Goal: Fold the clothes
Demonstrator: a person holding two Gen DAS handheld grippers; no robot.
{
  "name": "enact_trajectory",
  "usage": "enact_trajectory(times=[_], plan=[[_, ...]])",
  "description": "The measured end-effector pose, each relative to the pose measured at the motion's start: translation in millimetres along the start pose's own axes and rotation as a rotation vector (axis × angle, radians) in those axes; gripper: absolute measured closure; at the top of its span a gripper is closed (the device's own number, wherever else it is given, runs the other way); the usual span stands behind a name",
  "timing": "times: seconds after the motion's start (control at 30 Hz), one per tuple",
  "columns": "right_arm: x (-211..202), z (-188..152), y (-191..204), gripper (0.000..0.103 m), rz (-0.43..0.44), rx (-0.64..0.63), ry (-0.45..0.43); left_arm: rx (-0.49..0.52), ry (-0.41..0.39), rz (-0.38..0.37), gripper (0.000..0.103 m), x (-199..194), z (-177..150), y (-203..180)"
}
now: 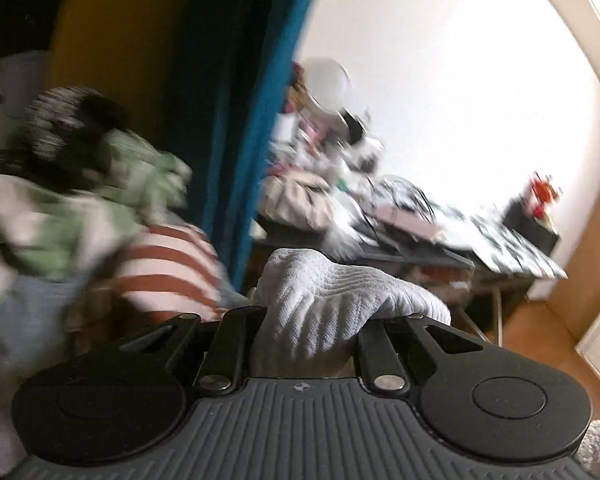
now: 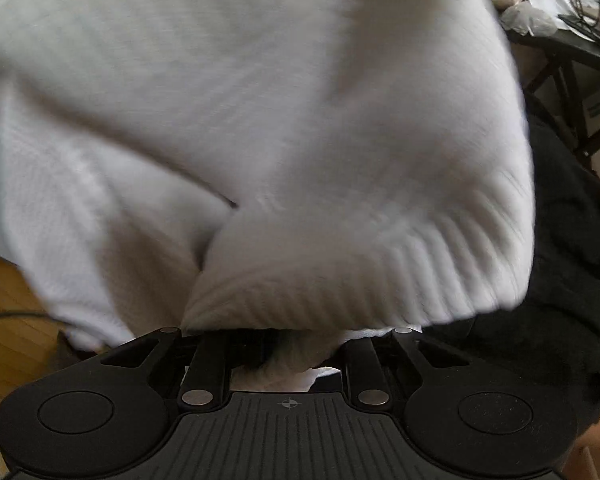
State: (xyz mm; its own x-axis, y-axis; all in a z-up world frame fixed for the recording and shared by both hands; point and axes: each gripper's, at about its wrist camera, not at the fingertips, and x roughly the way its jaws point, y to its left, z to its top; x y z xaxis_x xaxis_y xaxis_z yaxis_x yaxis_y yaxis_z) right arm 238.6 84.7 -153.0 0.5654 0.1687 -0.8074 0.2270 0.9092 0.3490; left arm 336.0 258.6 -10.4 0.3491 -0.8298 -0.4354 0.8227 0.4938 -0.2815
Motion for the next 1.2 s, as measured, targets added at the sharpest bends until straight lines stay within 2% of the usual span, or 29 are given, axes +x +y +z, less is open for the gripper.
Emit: enact_trajectory(times=[0.13,0.2,0.3,0.4,0.5,0.6,0.67,0.73,0.83,0.9,1.0,1.03,1.07,1.1,1.2], plan=[[-14.0,7.7,-7.2,0.087,0.004,-0.024,-0.032,-0.034,0.011,-0.069,0.089,52.2,23.0,-16.4],[-24.9,14.2,-12.6,0.087,-0.001,-0.042,-0.07,-0.004,-0.011,-0.116,0.089,65.7,37.8,-28.0],[-31.5,24.3,-28.0,0.087,-0.004,-0.021,-0.105,-0.023,-0.043,-0.145,0.089,86.5,52.9,-35.1],[-22.9,31.9,-41.9,0.087,-0.008,-0.009,-0.074,-0.044,-0.075,-0.174,0.088,107.4,67.9,-42.0],[-8.9,32.1,-44.2,0.087,0.0,-0.05,-0.017,-0.002,0.042,-0.013,0.088,154.3,47.5,-27.3],[-2.3,28.1,-40.2,0.087,0.008,-0.107,-0.002,0.113,0.201,0.163,0.088,190.6,11.1,-19.6],[-3.2,30.1,-42.5,0.086,0.023,-0.107,0.003,0.055,0.263,0.207,0.087,200.3,-13.2,-7.8],[-7.2,33.6,-46.8,0.082,0.039,-0.106,0.009,0.017,0.29,0.218,0.087,204.4,-28.8,1.1],[-19.6,38.8,-53.1,0.07,0.05,-0.122,0.011,-0.072,0.312,0.221,0.086,207.1,-40.5,18.9],[-31.6,39.7,-53.8,0.052,0.039,-0.134,0.002,-0.11,0.322,0.219,0.085,208.7,-44.9,27.5],[-52.0,35.4,-53.9,0.044,0.04,-0.129,-0.008,-0.135,0.331,0.208,0.085,210.8,-46.5,35.0],[-58.6,34.6,-59.4,0.036,0.018,-0.125,-0.02,-0.143,0.334,0.205,0.085,211.5,-47.0,37.6],[-65.2,33.4,-66.3,0.022,-0.013,-0.122,-0.039,-0.146,0.335,0.202,0.085,210.5,-46.0,37.5],[-72.7,32.7,-70.6,0.018,-0.038,-0.126,-0.063,-0.154,0.335,0.201,0.085,210.6,-46.4,38.7],[-83.8,37.7,-90.6,0.018,-0.065,-0.111,-0.08,-0.179,0.331,0.198,0.084,209.6,-49.2,42.3]])
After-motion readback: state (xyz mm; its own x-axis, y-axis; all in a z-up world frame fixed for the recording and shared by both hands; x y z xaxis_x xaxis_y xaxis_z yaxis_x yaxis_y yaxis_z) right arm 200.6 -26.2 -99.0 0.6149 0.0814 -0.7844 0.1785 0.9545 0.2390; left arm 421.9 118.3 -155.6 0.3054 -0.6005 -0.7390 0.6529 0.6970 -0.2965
